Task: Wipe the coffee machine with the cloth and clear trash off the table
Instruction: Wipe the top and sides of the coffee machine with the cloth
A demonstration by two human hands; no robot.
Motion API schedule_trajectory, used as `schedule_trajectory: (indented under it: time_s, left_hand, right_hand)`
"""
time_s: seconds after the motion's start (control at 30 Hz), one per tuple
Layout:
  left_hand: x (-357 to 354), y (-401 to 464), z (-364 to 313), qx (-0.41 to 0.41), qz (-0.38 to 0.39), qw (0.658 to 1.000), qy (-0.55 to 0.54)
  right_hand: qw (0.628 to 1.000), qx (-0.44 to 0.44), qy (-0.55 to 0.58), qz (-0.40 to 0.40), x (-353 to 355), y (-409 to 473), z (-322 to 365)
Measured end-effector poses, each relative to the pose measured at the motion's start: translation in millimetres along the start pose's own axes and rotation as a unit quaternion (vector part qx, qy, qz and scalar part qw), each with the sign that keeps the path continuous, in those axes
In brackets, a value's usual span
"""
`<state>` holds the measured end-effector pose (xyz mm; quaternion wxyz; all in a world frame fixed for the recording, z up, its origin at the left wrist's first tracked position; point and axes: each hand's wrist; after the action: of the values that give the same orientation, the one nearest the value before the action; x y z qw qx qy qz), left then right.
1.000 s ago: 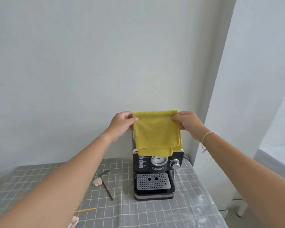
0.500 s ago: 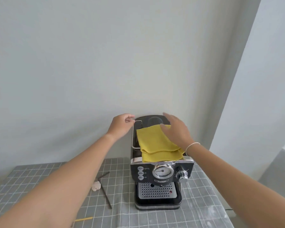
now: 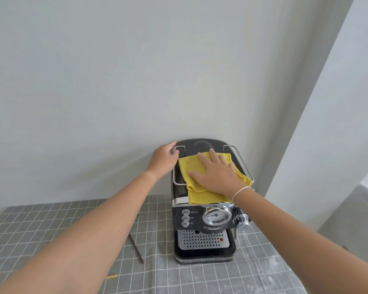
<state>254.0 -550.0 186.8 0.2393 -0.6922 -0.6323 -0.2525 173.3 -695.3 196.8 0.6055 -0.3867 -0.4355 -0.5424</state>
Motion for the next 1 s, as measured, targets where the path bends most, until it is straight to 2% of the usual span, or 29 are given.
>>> schedule_trajectory:
  time_s: [0.33, 0.6, 0.8, 1.0]
  left_hand:
    - [-4, 1, -3, 0.015, 0.015, 0.999, -0.048]
    - [-4, 2, -2, 0.025, 0.025, 0.997, -0.061]
    - [-4, 0, 1, 0.029, 0.027, 0.997, -0.069]
    - [-5, 0, 0, 0.029, 0.024, 0.996, -0.082]
  right_hand:
    - [1.000, -0.020, -0.006, -0.020, 2, 31, -6]
    - [0.996, -0.066, 0.032, -0.058, 4, 68, -8]
    - [0.999, -0.033, 0.014, -0.029, 1, 32, -4]
    - [0.999, -0.011, 0.002, -0.035, -2, 8, -5]
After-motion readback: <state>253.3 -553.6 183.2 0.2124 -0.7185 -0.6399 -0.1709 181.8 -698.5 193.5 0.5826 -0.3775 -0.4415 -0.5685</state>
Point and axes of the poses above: each hand's wrist, its own y-axis towards the middle knuckle, its own x-axis out of the back of the hand, z = x × y, and after that the axes turned 12 degrees about x, right-handed
